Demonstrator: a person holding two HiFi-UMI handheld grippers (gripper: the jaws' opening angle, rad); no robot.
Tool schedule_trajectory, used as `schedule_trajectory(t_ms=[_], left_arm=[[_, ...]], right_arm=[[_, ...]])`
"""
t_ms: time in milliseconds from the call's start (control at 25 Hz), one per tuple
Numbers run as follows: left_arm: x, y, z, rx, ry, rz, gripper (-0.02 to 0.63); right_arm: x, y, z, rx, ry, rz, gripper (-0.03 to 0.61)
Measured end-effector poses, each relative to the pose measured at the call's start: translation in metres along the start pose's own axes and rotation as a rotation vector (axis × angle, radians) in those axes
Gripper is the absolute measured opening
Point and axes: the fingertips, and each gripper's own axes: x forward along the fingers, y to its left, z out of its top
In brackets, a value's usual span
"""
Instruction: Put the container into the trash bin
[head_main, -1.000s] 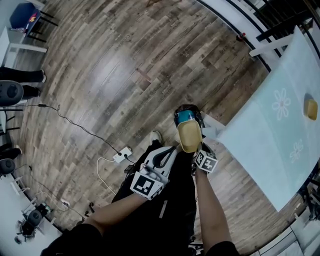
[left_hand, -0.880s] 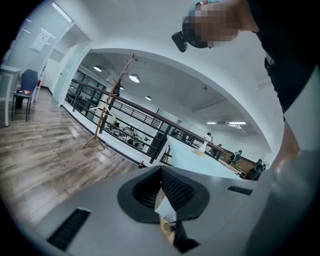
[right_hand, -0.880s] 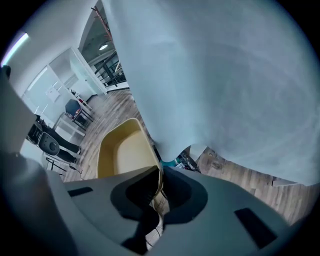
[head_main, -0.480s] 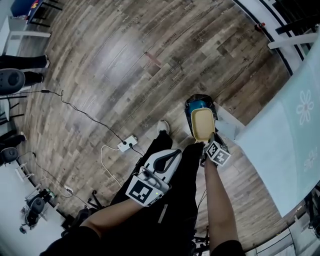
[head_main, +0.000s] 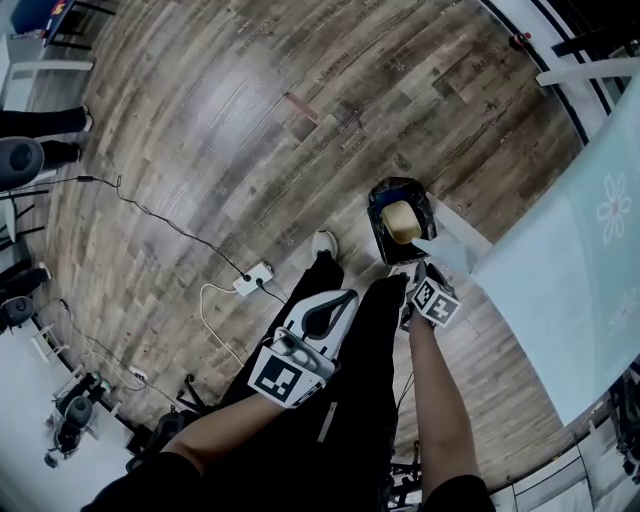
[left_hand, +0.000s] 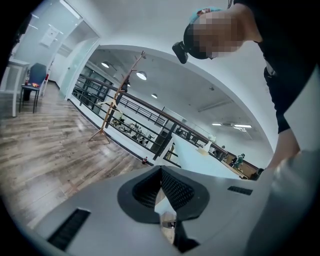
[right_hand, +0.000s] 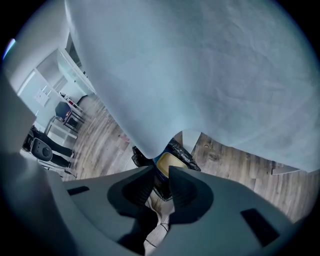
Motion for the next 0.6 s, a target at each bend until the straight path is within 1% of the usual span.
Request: schedule_trajectory(t_ms=[240, 360, 480, 560, 600], left_arm=[[-0.003, -0.005, 0.013, 0.044, 0.007, -0.001, 0.014], [-0.002, -0.005, 0.023, 0.046, -0.002, -0.008, 0.014], [-0.002, -0.013, 0.031, 0.055, -0.003, -0.028, 0.014], [-0.001, -0.021, 0.041, 0.059, 0.000, -0.051, 0.014], [-0.001, -0.025, 0.047, 0.058, 0.001, -0.064, 0.014]], right_arm=[[-0.020, 0.006, 0.000, 0.012, -0.029, 0.016, 0.091], [-0.030, 0.015, 0.000, 0.007, -0.042, 0.030, 0.091], [-0.049, 0.028, 0.002, -0.066, -0.070, 0.056, 0.091], [-0.071, 0.038, 0.008, -0.121, -0.099, 0.071, 0.086], [-0.083, 0.043, 0.011, -0.130, -0.116, 0.078, 0.076]])
